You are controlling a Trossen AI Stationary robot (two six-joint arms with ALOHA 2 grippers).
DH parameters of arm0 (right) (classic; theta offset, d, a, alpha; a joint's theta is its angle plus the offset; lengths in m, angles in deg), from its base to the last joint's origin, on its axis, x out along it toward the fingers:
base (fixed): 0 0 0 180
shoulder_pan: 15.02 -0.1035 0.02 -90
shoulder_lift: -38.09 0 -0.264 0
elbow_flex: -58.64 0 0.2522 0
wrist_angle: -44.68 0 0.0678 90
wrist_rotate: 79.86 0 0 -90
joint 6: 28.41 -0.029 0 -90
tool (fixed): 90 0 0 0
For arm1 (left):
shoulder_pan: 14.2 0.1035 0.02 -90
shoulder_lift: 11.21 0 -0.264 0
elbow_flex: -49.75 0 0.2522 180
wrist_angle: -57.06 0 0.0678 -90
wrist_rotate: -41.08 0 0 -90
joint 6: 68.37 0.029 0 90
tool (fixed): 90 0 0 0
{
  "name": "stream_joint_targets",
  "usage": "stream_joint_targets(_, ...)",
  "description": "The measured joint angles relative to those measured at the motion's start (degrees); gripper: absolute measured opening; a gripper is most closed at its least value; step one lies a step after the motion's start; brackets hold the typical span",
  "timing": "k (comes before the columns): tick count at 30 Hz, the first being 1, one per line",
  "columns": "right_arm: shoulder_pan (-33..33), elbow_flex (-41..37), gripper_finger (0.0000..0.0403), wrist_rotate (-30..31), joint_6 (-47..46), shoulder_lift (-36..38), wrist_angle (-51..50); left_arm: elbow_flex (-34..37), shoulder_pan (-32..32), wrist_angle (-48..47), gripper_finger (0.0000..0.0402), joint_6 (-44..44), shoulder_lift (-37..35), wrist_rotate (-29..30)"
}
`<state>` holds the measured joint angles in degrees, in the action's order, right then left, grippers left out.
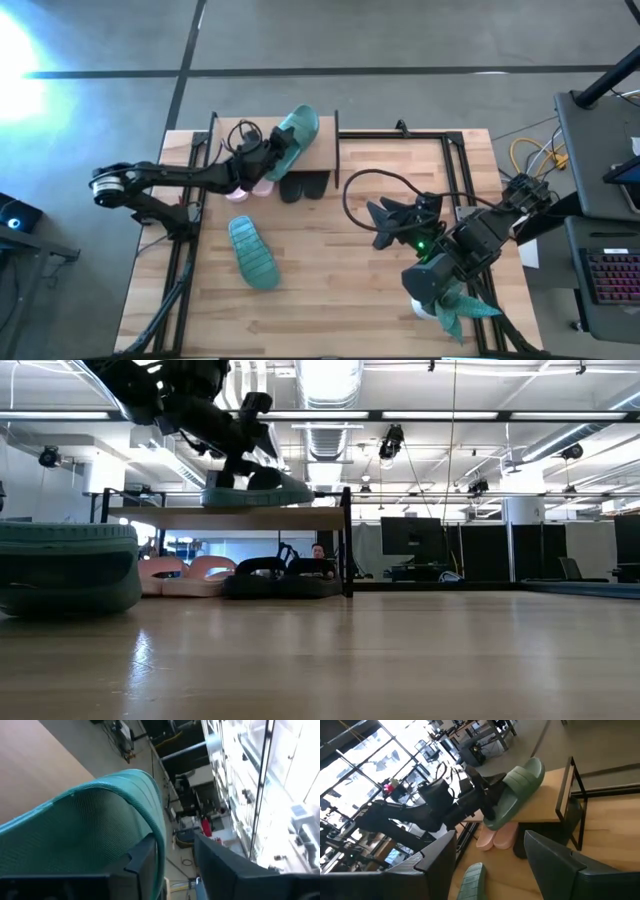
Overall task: Pick and place slides into the shelf
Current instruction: Put the right green slide on the shelf, then put the green slide on the shelf
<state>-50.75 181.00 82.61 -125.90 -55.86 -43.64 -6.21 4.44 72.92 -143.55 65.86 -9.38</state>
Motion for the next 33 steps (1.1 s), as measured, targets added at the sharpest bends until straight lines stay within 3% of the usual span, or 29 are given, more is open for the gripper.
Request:
stream_joint_targets(10,-0.02,-0.88,0.0224,-0.88,-0.40,0.00,0.15,0.28,0.70,-3.23,0.0179,0.79,-2.10,-0.86)
stream_joint_targets(23,-0.02,-2.22,0.0224,-0.88,-1.10,0.00,0.32,0.49,0.72,-4.64,0.0181,1.17,-6.60,-5.07)
stream_joint_targets(33,0.03,-2.68,0.0224,-0.88,-1.56,0.00,0.30,0.18,0.27,-18.40,0.0180,0.61,-16.64,-8.08)
